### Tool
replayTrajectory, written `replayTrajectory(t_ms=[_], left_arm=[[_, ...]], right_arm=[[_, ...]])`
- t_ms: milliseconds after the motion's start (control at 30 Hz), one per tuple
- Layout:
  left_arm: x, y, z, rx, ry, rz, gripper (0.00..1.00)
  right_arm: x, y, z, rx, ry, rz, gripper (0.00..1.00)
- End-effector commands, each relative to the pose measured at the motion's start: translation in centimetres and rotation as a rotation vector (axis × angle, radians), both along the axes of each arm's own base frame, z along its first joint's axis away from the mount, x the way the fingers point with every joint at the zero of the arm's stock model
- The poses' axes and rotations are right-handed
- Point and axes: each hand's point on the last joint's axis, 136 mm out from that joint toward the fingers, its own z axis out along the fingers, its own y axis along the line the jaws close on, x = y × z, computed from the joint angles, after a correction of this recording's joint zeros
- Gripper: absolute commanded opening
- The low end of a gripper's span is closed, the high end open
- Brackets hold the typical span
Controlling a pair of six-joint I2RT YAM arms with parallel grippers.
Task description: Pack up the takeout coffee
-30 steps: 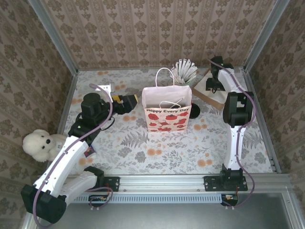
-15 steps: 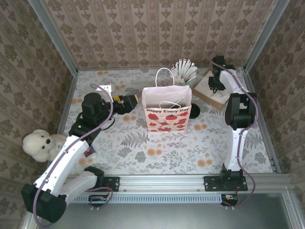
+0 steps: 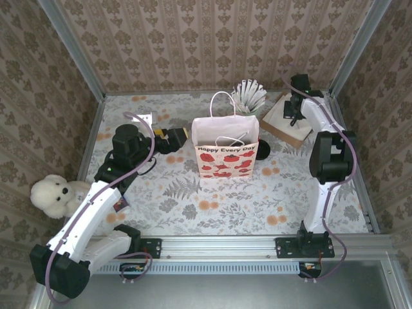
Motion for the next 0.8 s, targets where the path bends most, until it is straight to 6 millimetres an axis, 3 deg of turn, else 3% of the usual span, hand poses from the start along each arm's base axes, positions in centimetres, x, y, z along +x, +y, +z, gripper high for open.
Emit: replayTrajectory(t_ms=[0, 200, 333, 467, 500, 600, 767], left_arm=[[-0.2, -0.3, 1.8, 0.006, -0.074, -0.028, 1.00], [-0.3, -0.3, 3.1, 0.034, -0.133, -0.045, 1.00], [-1.1, -1.2, 4.9, 0.037, -0.210, -0.123, 1.00], [-2.9, -2.5, 8.4, 0.047, -0.349, -0.259, 1.00], [-3.3, -2.9, 9.2, 0.060, -0.379, -0.287, 1.00], [-4.7, -5.0, 10.2, 0.127, -0.453, -0.430, 1.00], [-6.1, -9.0, 11.6, 0.210, -0.583, -0.626, 1.00]], right_arm=[[1.0, 0.6, 6.9, 0.017, -0.252, 0.032, 0.00], [-0.5, 1.7, 13.0, 0.021, -0.480, 0.101, 0.00], [-2.3, 4.0, 16.9, 0.067, -0.605, 0.225, 0.00], [-5.4, 8.2, 21.2, 0.138, -0.737, 0.429, 0.00], [-6.8, 9.3, 23.2, 0.145, -0.786, 0.475, 0.00], [-9.7, 12.3, 26.1, 0.182, -0.833, 0.600, 0.00], [-13.3, 17.5, 28.5, 0.198, -0.853, 0.803, 0.00]])
